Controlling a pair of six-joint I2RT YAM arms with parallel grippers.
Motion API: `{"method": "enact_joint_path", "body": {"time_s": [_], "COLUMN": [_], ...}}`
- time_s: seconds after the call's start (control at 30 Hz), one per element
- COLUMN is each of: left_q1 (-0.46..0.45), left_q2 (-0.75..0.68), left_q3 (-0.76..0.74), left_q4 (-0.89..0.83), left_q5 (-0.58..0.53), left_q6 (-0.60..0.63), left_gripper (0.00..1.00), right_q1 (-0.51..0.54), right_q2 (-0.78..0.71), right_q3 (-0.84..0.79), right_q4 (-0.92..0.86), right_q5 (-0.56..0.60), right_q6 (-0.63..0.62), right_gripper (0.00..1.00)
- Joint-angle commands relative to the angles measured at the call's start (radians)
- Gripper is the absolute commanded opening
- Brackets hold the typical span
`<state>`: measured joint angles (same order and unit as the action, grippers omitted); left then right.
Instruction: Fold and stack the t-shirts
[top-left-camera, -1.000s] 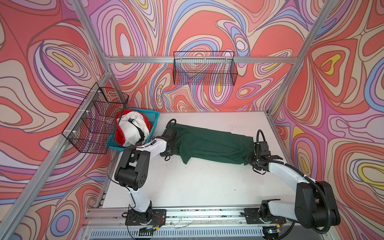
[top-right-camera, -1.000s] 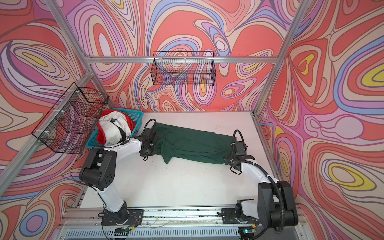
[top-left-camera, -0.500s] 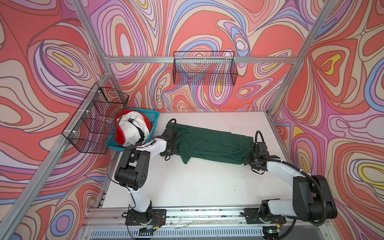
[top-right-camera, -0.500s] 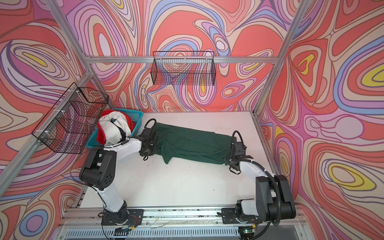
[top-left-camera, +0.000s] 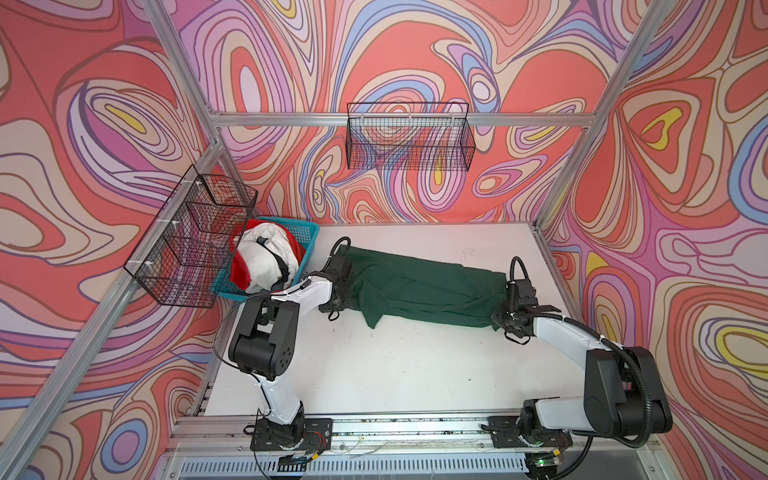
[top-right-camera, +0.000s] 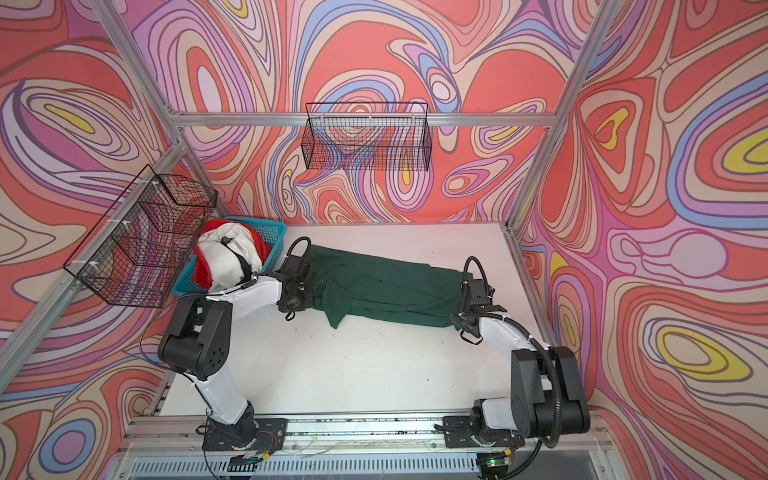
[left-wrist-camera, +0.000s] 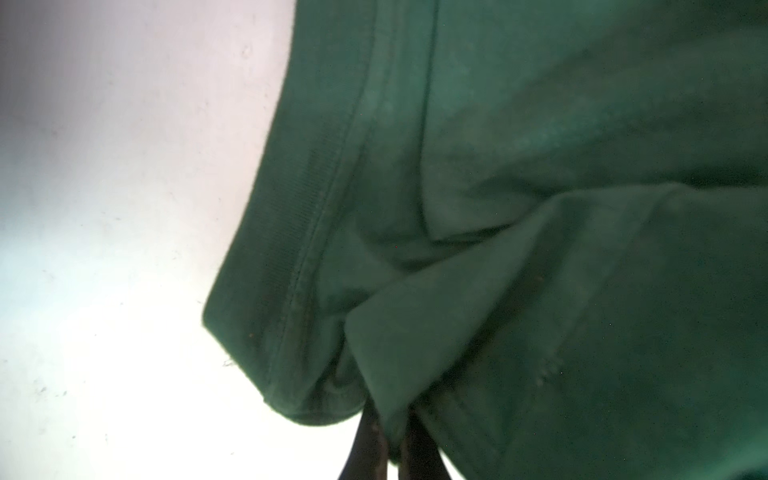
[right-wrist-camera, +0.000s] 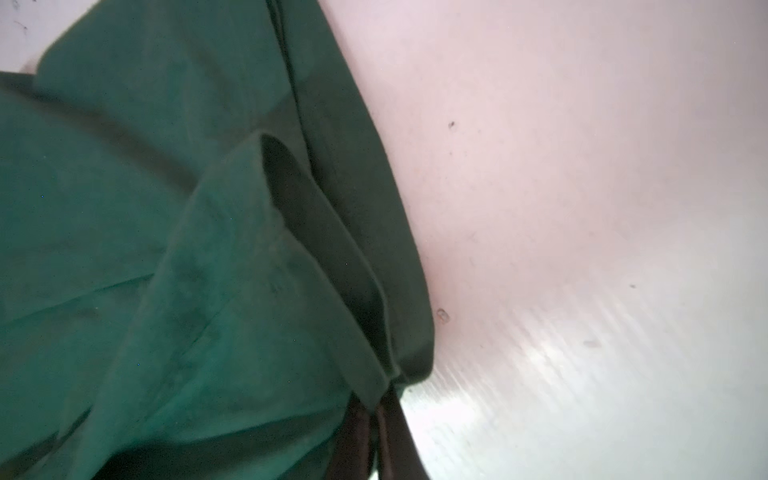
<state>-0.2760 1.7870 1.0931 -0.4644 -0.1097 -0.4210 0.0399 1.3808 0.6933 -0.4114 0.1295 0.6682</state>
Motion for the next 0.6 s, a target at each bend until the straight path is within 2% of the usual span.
{"method": "enact_joint_path", "body": {"time_s": [0.0, 0.13, 0.43, 0.47, 0.57], "left_q1": [0.012, 0.012, 0.012, 0.013, 0.014], "left_q2": [-0.021, -0.048, -0.064, -0.062, -0.052], "left_q3": [0.011, -0.011, -0.022, -0.022, -0.020], "left_q4": [-0.026, -0.005, 0.006, 0.006, 0.007], "left_q5": [-0.026, -0.014, -0.012, -0.012, -0.013], "left_q6": [0.012, 0.019, 0.038, 0.041, 0.047], "left_gripper": [0.00, 0.00, 0.00, 0.00, 0.00], "right_q1": [-0.008, -0.008, -0.008, -0.008, -0.009], "right_q2": [0.002, -0.015, -0.001, 0.004, 0.019], "right_q3": [0.062, 0.105, 0.094, 0.094, 0.097], "right_q4": [-0.138, -0.235, -0.259, -0.251, -0.237], "right_q5": [0.129, 0.173, 0.136, 0.126, 0.120], "right_q6": [-0.040, -0.045, -0.072, -0.074, -0.075], "right_gripper": [0.00, 0.00, 0.00, 0.01, 0.13]}}
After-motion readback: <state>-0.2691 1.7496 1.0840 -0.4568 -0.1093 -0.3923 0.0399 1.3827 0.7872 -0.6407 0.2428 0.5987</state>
